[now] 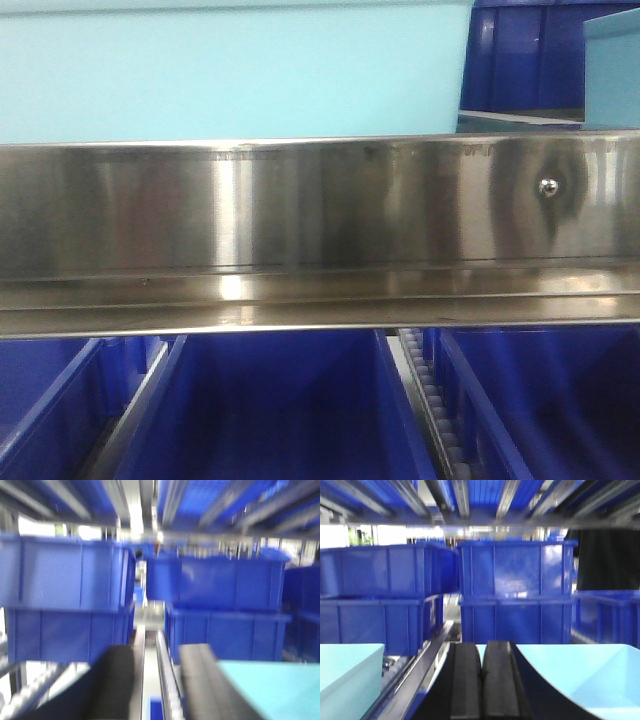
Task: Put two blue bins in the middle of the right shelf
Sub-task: 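Open both grippers and move them to the sides of the light teal bin, then close both grippers on the teal bin walls and lift it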
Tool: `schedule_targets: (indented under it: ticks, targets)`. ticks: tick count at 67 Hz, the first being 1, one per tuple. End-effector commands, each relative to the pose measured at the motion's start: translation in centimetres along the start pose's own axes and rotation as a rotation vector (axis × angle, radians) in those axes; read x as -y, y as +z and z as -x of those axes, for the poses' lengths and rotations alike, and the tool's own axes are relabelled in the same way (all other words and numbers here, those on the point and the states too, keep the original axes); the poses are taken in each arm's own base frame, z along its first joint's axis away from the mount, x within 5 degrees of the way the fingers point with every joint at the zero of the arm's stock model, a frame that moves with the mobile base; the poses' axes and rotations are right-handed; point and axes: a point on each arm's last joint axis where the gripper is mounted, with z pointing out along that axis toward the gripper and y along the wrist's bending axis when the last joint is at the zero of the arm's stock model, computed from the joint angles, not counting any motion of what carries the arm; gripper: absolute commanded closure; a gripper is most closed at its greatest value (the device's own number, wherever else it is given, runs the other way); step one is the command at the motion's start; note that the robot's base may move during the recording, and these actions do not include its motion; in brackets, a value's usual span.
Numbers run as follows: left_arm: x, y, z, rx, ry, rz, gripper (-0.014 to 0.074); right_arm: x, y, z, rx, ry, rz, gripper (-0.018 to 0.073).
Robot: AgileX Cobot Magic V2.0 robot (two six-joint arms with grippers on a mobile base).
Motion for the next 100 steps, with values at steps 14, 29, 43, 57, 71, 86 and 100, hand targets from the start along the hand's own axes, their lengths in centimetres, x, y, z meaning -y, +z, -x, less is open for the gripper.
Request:
schedule_targets:
  ticks: [14,29,43,57,71,86,100]
  targets:
    - [0.5,3.5,1.2,-0.134,-0.010,-0.062,0.0088,0.0,5.4,3.1,-0.127,-0.003,-0.005,0.0721]
    - [1.2,5.7,2.9,-0.245,-0.007,-0.105,0.0075,0.1,8.0,2.4,-0.202,0.000,-0.002,0.0611]
    - [1.5,7.6,4.3,-0.315,-0.029,-0.116,0.0075,-0.3,8.9,2.1,-0.210,0.002,0.027,0.0119]
    - [2.1,9.9,4.9,-0.510,-0.059,-0.141,0.0075,-1.5,10.1,4.0,-0.285,0.061,0.122,-0.0009]
    - [2.6,14.2,3.9,-0.723,-0.025,-0.149,0.0075,-5.6,14.5,6.6,-0.467,0.054,0.338,-0.0009]
    - [2.9,18.3,2.3,-0.859,0.028,-0.154,0.0078,-11.2,20.1,5.6,-0.787,-0.003,0.487,0.0003]
    - [3.0,21.5,0.6,-0.953,0.056,-0.138,0.0078,-12.4,25.7,3.0,-1.023,-0.060,0.300,0.0022]
